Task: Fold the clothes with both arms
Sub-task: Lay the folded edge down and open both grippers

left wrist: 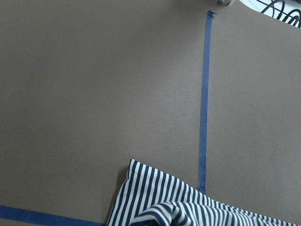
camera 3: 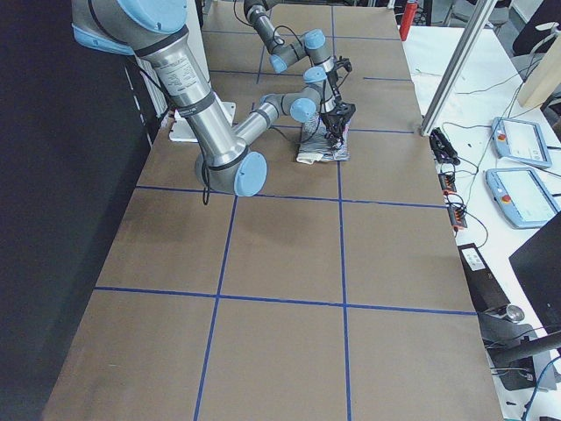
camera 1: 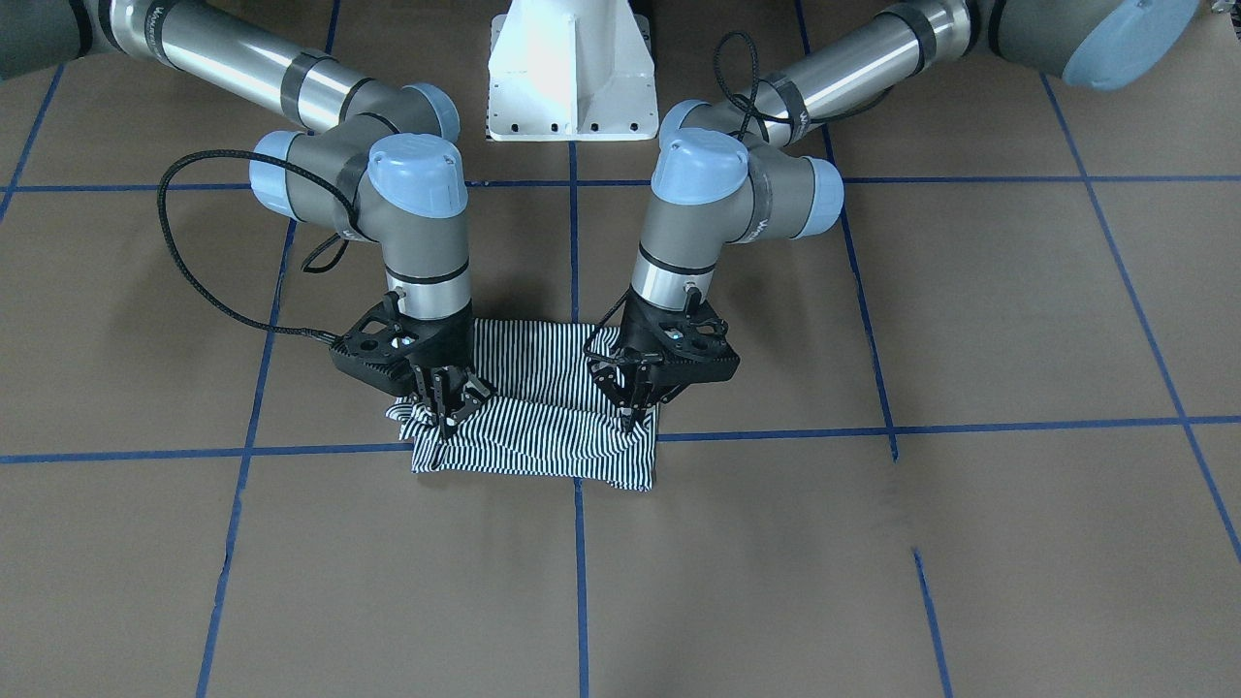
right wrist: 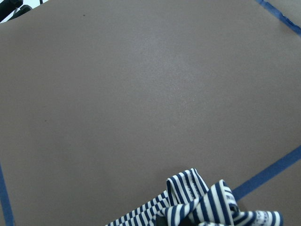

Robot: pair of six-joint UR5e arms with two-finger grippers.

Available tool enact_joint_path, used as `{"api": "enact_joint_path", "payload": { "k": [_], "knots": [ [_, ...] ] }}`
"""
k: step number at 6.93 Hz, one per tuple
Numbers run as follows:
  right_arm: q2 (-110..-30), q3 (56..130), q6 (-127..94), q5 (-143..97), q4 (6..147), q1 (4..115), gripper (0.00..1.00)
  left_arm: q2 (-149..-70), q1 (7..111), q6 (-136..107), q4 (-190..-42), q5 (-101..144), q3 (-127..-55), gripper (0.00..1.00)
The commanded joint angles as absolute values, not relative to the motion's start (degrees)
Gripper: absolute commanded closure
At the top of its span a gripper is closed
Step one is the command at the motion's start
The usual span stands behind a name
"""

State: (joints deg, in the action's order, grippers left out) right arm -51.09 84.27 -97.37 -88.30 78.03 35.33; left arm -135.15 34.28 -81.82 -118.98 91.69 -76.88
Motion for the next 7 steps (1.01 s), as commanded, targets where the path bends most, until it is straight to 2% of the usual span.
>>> {"api": "enact_joint_path", "payload": {
  "k": [1,2,3,7],
  "knots": [
    [-51.15,83.67,-97.03,-88.33,77.96,35.42,1.00,-135.09,34.28,-81.83,-119.53,91.76,-76.38,1.00],
    [-50.98,83.76,-92.07,-88.24,77.96,35.33,0.24,-134.74,34.36,-79.30,-120.05,91.76,-76.38,0.25],
    [-50.45,84.02,-90.37,-88.33,77.87,35.33,0.00,-134.56,34.80,-74.58,-120.32,91.84,-76.81,0.00],
    [-46.23,84.81,-83.52,-90.44,78.75,34.64,0.00,-126.92,44.11,-59.51,-128.57,104.94,-78.49,0.00]
  ]
}}
